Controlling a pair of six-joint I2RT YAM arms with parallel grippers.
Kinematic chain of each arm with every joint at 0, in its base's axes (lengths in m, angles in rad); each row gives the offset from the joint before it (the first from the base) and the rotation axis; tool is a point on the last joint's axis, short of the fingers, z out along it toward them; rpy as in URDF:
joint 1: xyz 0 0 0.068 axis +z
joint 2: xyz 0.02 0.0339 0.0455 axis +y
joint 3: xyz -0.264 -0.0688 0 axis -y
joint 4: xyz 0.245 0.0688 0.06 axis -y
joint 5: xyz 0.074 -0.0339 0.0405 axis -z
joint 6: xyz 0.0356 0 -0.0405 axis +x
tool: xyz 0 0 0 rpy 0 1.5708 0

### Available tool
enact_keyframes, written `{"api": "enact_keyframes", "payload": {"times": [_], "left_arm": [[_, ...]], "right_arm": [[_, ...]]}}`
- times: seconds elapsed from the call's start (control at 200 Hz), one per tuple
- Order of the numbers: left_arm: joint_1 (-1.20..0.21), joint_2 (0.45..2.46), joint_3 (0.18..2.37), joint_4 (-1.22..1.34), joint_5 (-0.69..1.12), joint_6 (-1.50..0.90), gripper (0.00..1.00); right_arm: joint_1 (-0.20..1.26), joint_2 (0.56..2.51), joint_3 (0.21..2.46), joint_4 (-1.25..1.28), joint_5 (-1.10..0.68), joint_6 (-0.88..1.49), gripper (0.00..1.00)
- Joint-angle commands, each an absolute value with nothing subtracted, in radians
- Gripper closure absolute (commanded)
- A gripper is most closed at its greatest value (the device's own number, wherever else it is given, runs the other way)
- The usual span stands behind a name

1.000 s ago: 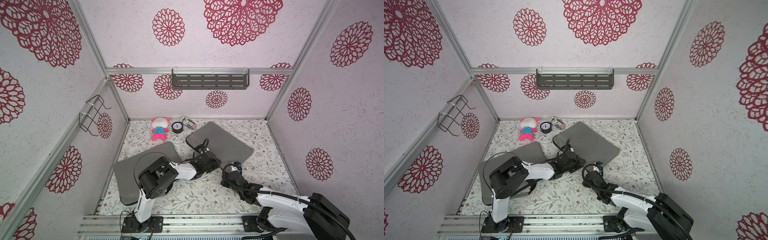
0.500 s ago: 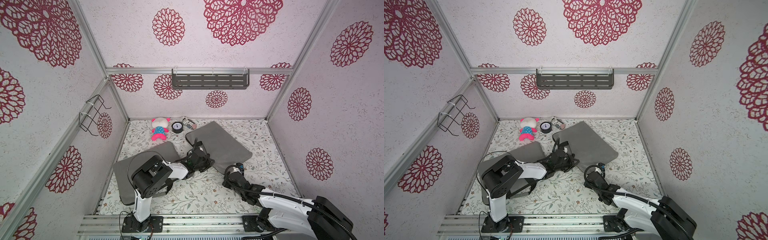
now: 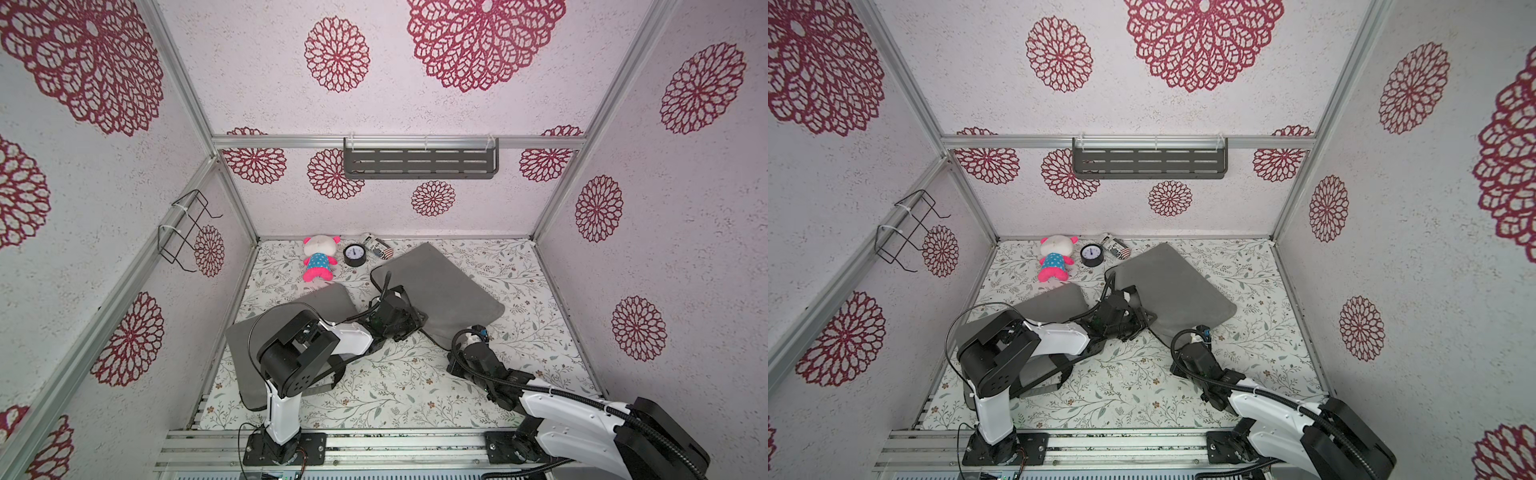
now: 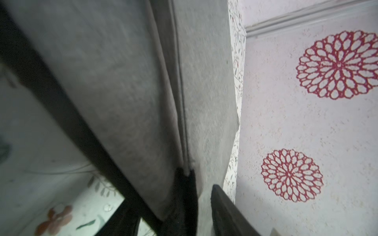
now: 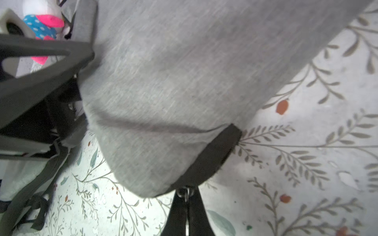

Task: Put the mouse into the laptop bag
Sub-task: Zip the zipper on the zippered laptop bag.

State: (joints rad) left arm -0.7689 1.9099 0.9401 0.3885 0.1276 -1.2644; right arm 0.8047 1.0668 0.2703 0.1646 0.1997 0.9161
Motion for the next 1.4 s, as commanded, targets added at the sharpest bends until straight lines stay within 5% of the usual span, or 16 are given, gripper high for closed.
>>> {"api": "enact_keyframes", "payload": {"times": [0.0, 0.385, 0.776, 1.116, 1.396], "left_arm": [[-0.821, 1.855, 0.931, 0.35, 0.05, -1.258, 0.37], [-0.972, 1.917, 0.949, 0.402, -0.013, -1.322, 0.36], [-0.959, 1.881, 0.901, 0.391, -0.07, -1.315, 0.98], [-0.929, 1.848, 0.853, 0.42, -0.049, -1.312, 1.0], [-0.914, 1.806, 0.828, 0.422, -0.039, -1.3, 1.0]], "right_arm": [[0.85, 1.1, 0.336, 0.223, 0.234, 0.871, 1.0], [0.931, 1.16, 0.376, 0.288, 0.265, 0.869, 1.0], [0.902, 1.093, 0.339, 0.088, 0.399, 0.961, 1.0], [0.617, 0.968, 0.22, -0.066, 0.323, 0.97, 1.0], [0.561, 1.058, 0.247, 0.032, 0.228, 0.886, 1.0]]}}
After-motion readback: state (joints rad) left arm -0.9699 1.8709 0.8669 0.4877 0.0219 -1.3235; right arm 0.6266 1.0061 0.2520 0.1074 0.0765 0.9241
